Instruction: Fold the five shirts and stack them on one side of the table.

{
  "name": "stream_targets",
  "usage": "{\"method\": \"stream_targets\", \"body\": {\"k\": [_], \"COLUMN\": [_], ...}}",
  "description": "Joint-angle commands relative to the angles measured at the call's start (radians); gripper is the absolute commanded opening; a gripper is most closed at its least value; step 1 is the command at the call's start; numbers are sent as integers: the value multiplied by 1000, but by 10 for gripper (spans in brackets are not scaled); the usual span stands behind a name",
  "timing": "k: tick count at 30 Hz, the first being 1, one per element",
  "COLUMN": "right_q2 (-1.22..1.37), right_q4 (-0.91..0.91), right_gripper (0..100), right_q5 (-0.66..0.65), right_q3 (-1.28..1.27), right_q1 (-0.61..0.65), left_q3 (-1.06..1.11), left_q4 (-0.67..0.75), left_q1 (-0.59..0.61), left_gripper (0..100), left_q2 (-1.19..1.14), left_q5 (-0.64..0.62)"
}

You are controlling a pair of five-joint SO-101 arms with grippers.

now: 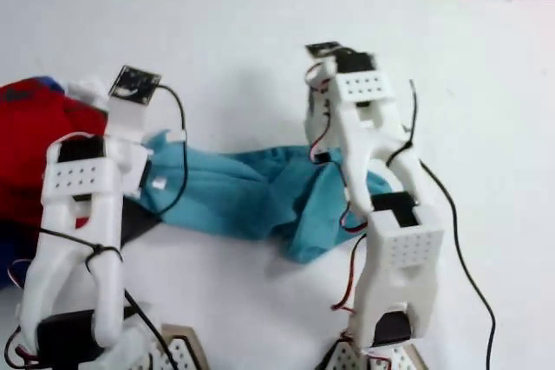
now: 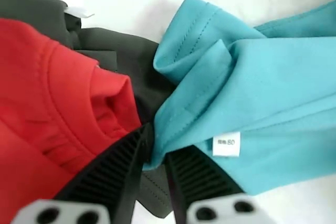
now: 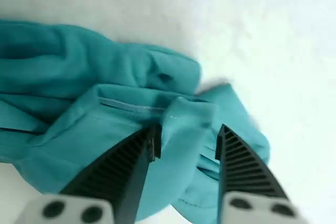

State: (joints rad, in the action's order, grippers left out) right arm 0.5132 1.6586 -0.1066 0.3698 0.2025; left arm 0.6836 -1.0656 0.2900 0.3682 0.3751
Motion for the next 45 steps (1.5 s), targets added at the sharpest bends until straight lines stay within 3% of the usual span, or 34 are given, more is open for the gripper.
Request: {"method": "stream_targets", "body": {"k": [1, 15, 24, 37, 42, 45], "right_q2": [-28, -22, 102, 87, 87, 87], "right_q4": [33, 58, 59, 96, 91, 90], "right_gripper": [173, 173, 173, 170, 16, 31], "right_q5": [0, 9, 9, 2, 0, 0], "right_q3": [41, 104, 114, 104, 110, 112], "right_q1": [-28, 111, 36, -22, -22, -28], "left_q3": [-13, -12, -12, -13, -13, -13], "left_q4": [17, 17, 17, 38, 38, 38], "left_q1": [9, 9, 11, 11, 9, 9], "left_gripper": [24, 24, 24, 24, 24, 24], "left_q2": [25, 25, 25, 25, 25, 25], "left_q5": [0, 2, 2, 2, 0, 0]}}
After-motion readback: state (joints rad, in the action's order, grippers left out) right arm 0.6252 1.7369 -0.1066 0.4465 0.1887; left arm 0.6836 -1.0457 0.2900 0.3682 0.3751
